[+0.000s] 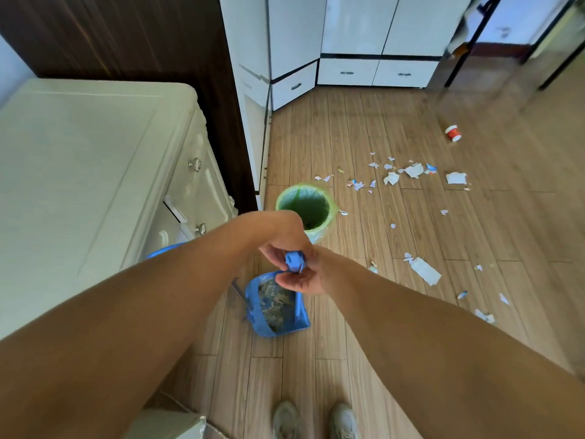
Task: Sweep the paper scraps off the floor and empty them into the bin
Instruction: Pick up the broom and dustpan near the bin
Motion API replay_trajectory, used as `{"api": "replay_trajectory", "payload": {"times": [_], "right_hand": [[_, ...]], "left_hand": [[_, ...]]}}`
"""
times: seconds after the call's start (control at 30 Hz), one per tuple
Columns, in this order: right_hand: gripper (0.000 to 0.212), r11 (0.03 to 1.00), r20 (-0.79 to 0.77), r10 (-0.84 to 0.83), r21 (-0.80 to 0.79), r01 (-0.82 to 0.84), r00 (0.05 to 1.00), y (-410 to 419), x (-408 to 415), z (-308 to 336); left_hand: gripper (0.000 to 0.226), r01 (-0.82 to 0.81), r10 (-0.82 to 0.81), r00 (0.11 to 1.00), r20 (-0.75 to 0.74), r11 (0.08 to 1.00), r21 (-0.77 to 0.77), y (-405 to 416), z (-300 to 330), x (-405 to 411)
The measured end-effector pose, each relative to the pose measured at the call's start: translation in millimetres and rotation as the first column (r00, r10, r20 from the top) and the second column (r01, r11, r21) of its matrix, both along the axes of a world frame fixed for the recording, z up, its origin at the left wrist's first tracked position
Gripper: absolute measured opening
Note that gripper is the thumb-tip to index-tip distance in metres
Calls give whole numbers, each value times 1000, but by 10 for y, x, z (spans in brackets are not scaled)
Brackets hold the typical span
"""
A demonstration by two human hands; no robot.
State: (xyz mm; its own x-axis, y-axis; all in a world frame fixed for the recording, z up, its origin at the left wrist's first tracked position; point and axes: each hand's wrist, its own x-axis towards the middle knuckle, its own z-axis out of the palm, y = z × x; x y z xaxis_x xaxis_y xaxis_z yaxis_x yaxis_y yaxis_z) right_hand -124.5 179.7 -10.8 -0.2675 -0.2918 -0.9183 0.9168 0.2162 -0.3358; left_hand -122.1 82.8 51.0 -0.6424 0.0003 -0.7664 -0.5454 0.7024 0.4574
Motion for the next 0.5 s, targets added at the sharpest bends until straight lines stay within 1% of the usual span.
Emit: {"api": "replay_trajectory", "payload": {"times": [0.07,0.1,0.13,0.17,0.2,0.23,0.27,0.37,0.43,0.5], "right_hand": [[18,1000,-12,2,-2,-2,1000,-15,-38,43],[20,1000,-15,0,8,0,1000,-29,-58,55],[20,1000,-6,-9,17,9,1000,-49,-79,63],[19,1000,8,-18,24,18,1000,-69,-105,73],[19,999,16,-18,31,18,1000,-87,-127,83],[19,999,20,-7,39,6,1000,-103,-145,96],[20,999,16,10,50,-11,1000,-113,-168,114],[17,997,2,54,57,-54,999,-122,-223,189],[15,995,-6,73,64,-73,997,-124,-269,215],[13,995,-9,69,75,-69,998,-128,-315,221]], "left_hand": [[36,-20,18,995,-98,1000,-24,-112,-3,-5],[42,-23,9,984,-178,997,-80,-183,-9,-3],[47,-29,-22,964,-266,982,-186,-268,-19,10],[47,-32,-83,938,-337,946,-323,-350,-23,31],[42,-33,-158,917,-366,885,-465,-422,-22,72],[37,-26,-224,908,-355,815,-580,-491,-25,124],[35,-4,-268,910,-317,757,-654,-554,-35,170],[44,100,-352,919,-178,644,-758,-698,-104,298],[55,137,-370,920,-131,616,-776,-794,-161,369],[56,143,-327,940,-98,640,-755,-874,-214,429]]}}
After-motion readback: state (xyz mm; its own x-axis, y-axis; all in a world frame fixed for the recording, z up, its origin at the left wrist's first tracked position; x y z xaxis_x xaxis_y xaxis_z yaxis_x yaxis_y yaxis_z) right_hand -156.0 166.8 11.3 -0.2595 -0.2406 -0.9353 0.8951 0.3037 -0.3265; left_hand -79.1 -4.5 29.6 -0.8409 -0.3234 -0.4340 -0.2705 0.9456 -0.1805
